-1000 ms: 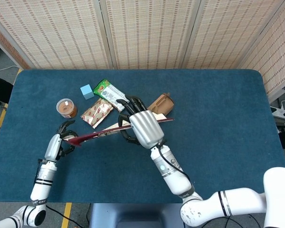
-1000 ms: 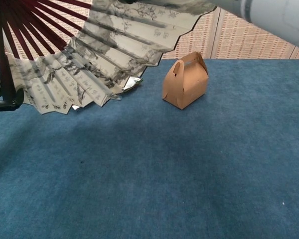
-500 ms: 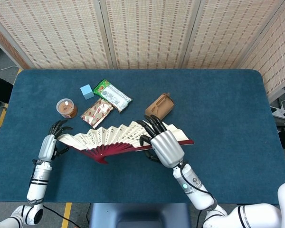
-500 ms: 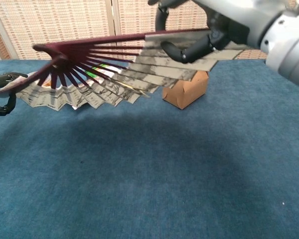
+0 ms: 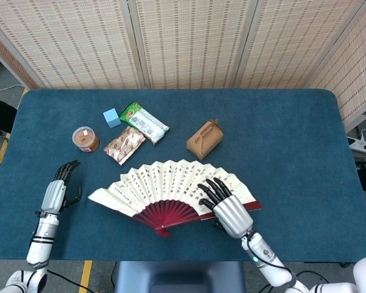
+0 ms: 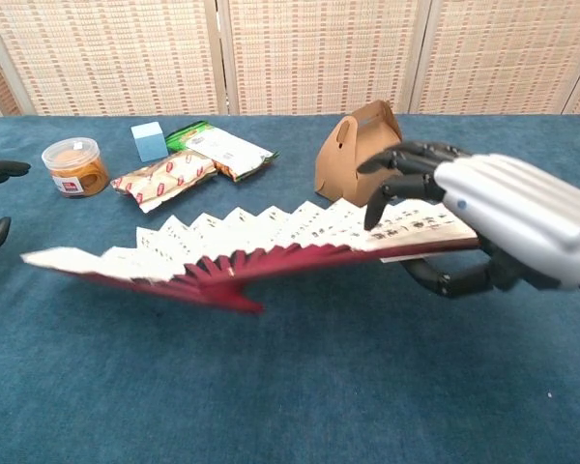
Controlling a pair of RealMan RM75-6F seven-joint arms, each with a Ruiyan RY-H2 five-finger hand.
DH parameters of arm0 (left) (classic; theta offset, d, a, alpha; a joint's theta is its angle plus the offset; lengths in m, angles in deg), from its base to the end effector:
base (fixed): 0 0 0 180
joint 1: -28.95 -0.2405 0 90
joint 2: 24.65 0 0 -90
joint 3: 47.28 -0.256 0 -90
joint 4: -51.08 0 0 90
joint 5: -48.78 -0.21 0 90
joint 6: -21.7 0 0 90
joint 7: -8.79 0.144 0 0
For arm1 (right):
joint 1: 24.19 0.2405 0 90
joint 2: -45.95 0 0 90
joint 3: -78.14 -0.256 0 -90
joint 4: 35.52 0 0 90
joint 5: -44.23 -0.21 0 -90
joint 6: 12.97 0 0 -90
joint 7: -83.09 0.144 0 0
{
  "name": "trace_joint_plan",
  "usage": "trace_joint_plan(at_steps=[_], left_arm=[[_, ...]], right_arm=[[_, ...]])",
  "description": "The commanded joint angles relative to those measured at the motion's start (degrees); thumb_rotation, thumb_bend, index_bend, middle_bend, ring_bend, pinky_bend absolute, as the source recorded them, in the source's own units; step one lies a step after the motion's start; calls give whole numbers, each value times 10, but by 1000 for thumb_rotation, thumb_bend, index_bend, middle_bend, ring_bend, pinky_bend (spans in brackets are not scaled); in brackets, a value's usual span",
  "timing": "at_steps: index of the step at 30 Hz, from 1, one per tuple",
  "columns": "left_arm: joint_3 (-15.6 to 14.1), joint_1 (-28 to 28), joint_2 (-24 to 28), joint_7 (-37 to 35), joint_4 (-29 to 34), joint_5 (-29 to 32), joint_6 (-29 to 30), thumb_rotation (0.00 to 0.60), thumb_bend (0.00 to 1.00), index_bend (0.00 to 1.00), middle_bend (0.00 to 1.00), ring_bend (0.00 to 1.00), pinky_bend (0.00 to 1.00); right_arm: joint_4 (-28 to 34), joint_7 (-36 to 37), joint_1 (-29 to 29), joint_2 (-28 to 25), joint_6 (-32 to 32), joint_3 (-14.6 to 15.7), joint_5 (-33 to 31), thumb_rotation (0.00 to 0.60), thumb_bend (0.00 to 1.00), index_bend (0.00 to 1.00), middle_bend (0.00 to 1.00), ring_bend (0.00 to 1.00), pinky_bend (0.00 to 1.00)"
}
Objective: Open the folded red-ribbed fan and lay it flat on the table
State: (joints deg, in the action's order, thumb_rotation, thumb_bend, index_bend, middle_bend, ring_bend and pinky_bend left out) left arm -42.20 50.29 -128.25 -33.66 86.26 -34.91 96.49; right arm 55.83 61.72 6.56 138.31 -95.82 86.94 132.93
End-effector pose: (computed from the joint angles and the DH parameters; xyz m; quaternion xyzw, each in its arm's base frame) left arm -0.3431 0.2941 0.0164 -0.5245 -0.4972 -0.5213 0.4537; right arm -0.1549 -0.2158 -0.0169 0.7456 -0.2863 0.4694 0.3765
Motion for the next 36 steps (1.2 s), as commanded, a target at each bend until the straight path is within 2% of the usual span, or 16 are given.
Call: trace_joint_plan(at_steps=[1,6,13,17,19,21,23,24,27,30,34,36], left_arm=[[-13,-6,-2,11,-22,-8,-7,600,529,0,0,0,11],[-25,-15,13,31,-22,-13,-14,600,467,0,0,0,10],[-29,-28,43,19,8,-16,-5,600,463,0,0,0,10],[-42,-31,65,18,46,-34,9,600,457,0,0,0,10],[-54,-32,91,12,85,-48,12,600,454,0,0,0,11],[-64,-33,122,9,134,-60,19,600,455,0,0,0,15],[-69,-41,159,26,195,-72,46,600,452,0,0,0,17],[-72,-46,175,39,221,-79,60,600,451,0,0,0,16],[-79,-67,223,111,286,-103,120,600,448,0,0,0,10],[-82,-96,256,229,300,-120,179,600,435,0,0,0,8],[-88,-124,282,293,326,-119,205,600,426,0,0,0,9],[-90,-131,290,310,339,-126,217,600,421,0,0,0,8]], right_arm=[[-8,-47,-30,-13,3,18,17,600,305,0,0,0,22],[5,-109,-46,-40,33,25,-2,600,173,0,0,0,0],[113,-269,-53,-137,104,25,-136,600,93,0,0,0,0],[155,-320,-44,-175,131,12,-210,600,84,0,0,0,0],[175,-336,-36,-196,149,9,-247,600,76,0,0,0,0],[194,-312,-32,-215,164,1,-265,600,64,0,0,0,0],[203,-250,-43,-237,155,-8,-242,600,60,0,0,0,0],[199,-220,-54,-245,137,-9,-215,600,60,0,0,0,0],[159,-115,-114,-257,27,-6,-104,600,60,0,0,0,0],[101,-27,-184,-266,-86,0,-46,600,62,0,0,0,0],[34,65,-245,-282,-141,16,-33,600,62,0,0,0,0],[20,100,-256,-296,-140,21,-28,600,63,0,0,0,0]])
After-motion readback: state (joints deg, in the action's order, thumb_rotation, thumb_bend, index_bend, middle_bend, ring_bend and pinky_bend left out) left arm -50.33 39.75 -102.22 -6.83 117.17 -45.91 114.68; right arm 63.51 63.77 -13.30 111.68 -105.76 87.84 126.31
